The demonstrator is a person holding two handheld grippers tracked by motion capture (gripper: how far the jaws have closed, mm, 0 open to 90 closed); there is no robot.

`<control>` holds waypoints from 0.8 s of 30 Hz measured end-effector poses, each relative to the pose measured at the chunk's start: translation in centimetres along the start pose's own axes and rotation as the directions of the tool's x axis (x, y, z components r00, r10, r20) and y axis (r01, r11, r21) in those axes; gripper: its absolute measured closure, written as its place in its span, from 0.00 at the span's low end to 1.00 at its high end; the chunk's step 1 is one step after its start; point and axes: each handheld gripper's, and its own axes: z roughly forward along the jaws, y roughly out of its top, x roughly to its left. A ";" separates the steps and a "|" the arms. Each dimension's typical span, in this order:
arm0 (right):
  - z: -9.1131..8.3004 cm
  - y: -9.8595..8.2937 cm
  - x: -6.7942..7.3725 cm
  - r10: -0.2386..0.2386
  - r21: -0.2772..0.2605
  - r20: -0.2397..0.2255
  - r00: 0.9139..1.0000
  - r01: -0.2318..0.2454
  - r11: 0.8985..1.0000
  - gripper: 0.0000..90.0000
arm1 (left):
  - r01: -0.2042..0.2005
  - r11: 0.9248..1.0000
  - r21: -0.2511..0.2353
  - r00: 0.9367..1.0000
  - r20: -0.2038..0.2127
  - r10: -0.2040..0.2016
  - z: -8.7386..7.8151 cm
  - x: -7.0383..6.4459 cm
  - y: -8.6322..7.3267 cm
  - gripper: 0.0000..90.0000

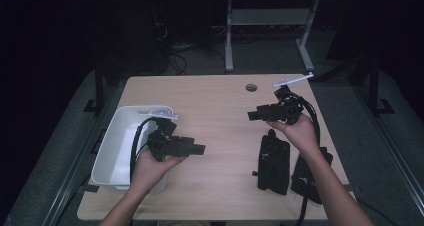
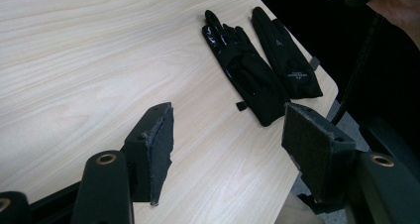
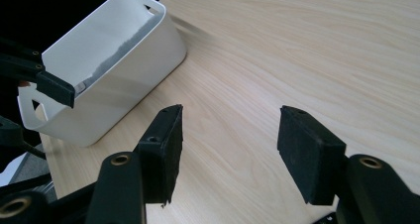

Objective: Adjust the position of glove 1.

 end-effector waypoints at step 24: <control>-3.5 -4.7 -2.5 0.036 -0.027 0.053 0.998 -0.034 0.999 0.47 | -0.043 0.998 0.036 0.998 0.037 0.041 3.3 -1.6 0.8 0.40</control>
